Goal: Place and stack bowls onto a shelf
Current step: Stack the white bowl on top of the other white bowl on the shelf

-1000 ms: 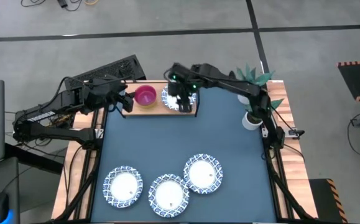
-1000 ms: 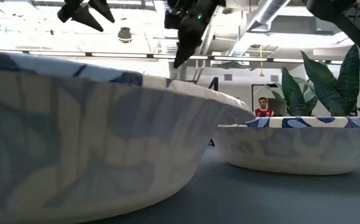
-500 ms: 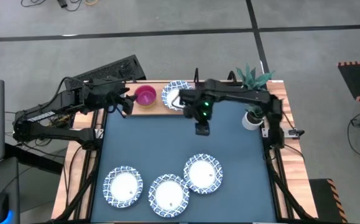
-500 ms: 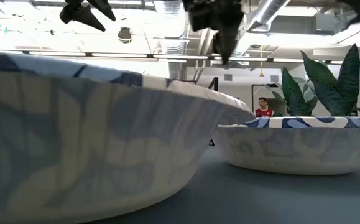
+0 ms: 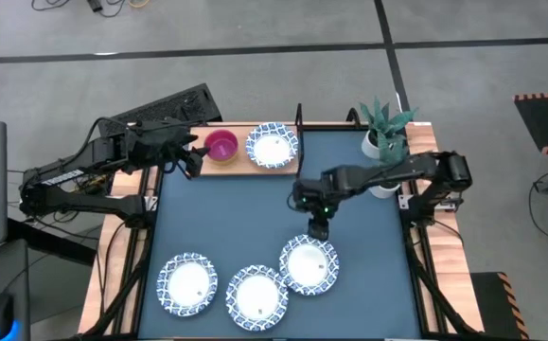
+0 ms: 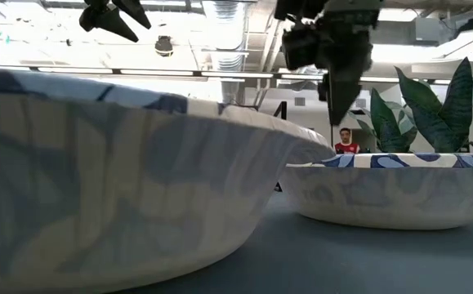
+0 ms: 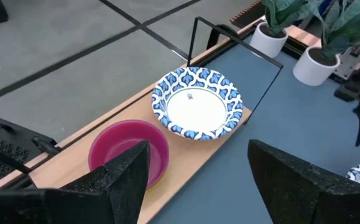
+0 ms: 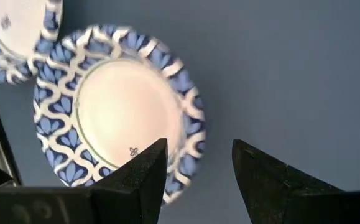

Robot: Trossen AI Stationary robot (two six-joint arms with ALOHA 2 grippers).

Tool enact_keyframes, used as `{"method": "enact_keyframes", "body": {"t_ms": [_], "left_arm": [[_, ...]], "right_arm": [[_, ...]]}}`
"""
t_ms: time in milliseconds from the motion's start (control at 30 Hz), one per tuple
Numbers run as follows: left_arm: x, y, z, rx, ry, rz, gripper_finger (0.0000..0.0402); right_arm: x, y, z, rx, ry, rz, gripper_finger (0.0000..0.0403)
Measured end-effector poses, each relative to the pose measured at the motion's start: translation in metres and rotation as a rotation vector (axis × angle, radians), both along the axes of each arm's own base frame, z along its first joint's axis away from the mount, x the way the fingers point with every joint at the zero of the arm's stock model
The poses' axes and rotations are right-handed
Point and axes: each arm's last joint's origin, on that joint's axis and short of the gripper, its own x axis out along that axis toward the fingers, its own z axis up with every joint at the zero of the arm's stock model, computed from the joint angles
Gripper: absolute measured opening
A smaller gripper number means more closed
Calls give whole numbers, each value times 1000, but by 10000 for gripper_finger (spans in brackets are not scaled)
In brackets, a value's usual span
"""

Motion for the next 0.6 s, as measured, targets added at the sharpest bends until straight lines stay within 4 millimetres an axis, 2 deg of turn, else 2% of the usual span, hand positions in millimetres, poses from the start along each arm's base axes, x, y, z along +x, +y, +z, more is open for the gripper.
{"method": "enact_keyframes", "body": {"t_ms": [400, 600], "left_arm": [[-2, 6, 0, -15, -2, 12, 255], [-3, 9, 0, -15, -2, 37, 255]], "right_arm": [[-4, 19, -63, 26, 95, 51, 205], [2, 18, -73, 63, 88, 54, 198]]}}
